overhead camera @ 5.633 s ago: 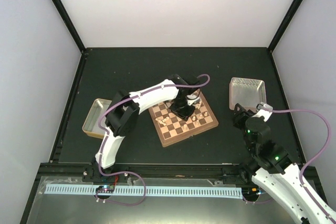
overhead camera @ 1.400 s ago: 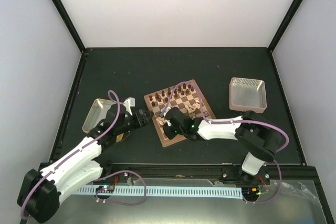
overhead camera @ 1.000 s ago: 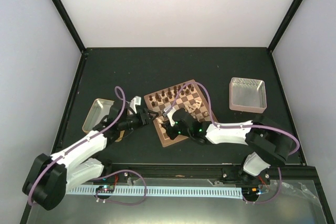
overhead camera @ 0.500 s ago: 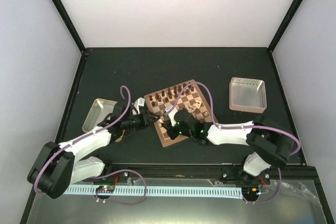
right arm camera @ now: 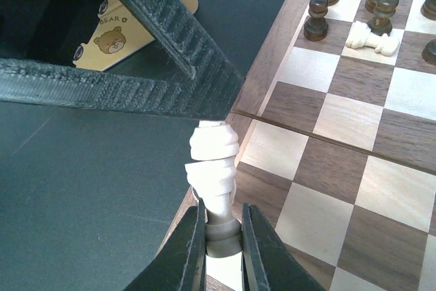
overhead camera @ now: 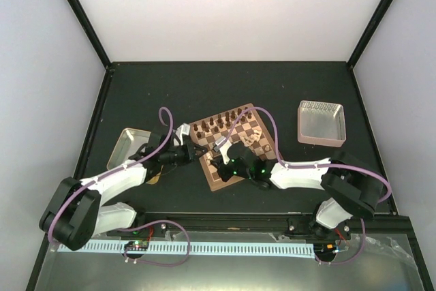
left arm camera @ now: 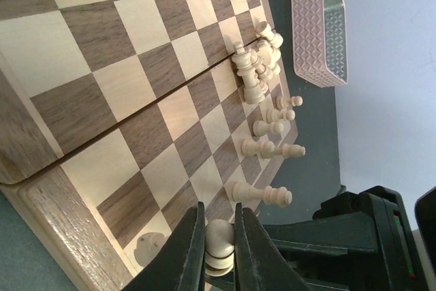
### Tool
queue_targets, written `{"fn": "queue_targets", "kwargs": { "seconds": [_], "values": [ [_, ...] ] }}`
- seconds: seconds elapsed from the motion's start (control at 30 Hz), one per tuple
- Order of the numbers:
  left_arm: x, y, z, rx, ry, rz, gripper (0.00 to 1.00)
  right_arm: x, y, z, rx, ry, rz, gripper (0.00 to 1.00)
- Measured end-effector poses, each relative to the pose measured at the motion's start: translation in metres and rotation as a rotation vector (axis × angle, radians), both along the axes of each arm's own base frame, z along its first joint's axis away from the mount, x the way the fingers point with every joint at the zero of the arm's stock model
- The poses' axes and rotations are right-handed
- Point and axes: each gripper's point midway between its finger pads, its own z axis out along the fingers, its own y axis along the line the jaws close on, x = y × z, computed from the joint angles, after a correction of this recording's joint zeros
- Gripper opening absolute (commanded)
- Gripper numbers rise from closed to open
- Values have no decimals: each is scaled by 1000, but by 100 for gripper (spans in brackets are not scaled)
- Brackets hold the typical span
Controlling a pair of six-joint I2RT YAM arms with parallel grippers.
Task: Set up the chess pieces on the board
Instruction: Pick up the chess piece from the chessboard, then place the chess piece on the chessboard.
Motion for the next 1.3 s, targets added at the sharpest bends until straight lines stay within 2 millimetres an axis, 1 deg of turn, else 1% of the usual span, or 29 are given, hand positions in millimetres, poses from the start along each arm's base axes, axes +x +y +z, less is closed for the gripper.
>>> {"fn": "queue_targets", "kwargs": {
  "seconds": [0.2,0.3,0.43,0.5,0.57,0.7,0.8,0.93,1.0,1.13,1.3],
  "values": [
    [2,0,3,11,-30,-8,2,6,-5,2,-4,-8,-41,2],
    [5,4,5,32,-59,9,2,13,-13,1,-27,-10,-92,2],
    [8,10,13,66,-122,33,1,25,-27,4,-50,-12,-180,2],
    [7,12,16,94,-161,35,2,31,-36,10,-48,-14,-224,2],
    [3,9,17,128,-194,22,2,35,-42,18,-39,-15,-260,2],
    [-15,-9,12,198,-254,-56,2,48,-54,36,6,-7,-341,2],
    [-30,-25,5,251,-300,-127,2,55,-64,44,35,8,-388,3],
    [-41,-45,-4,320,-345,-209,3,61,-75,55,73,24,-437,3],
    [-42,-55,-9,362,-366,-241,4,62,-81,59,90,34,-460,3],
    [-35,-74,-15,428,-398,-270,4,67,-91,63,112,56,-504,4],
    [-23,-84,-23,479,-416,-278,5,68,-100,63,133,82,-533,4]
  ]
}}
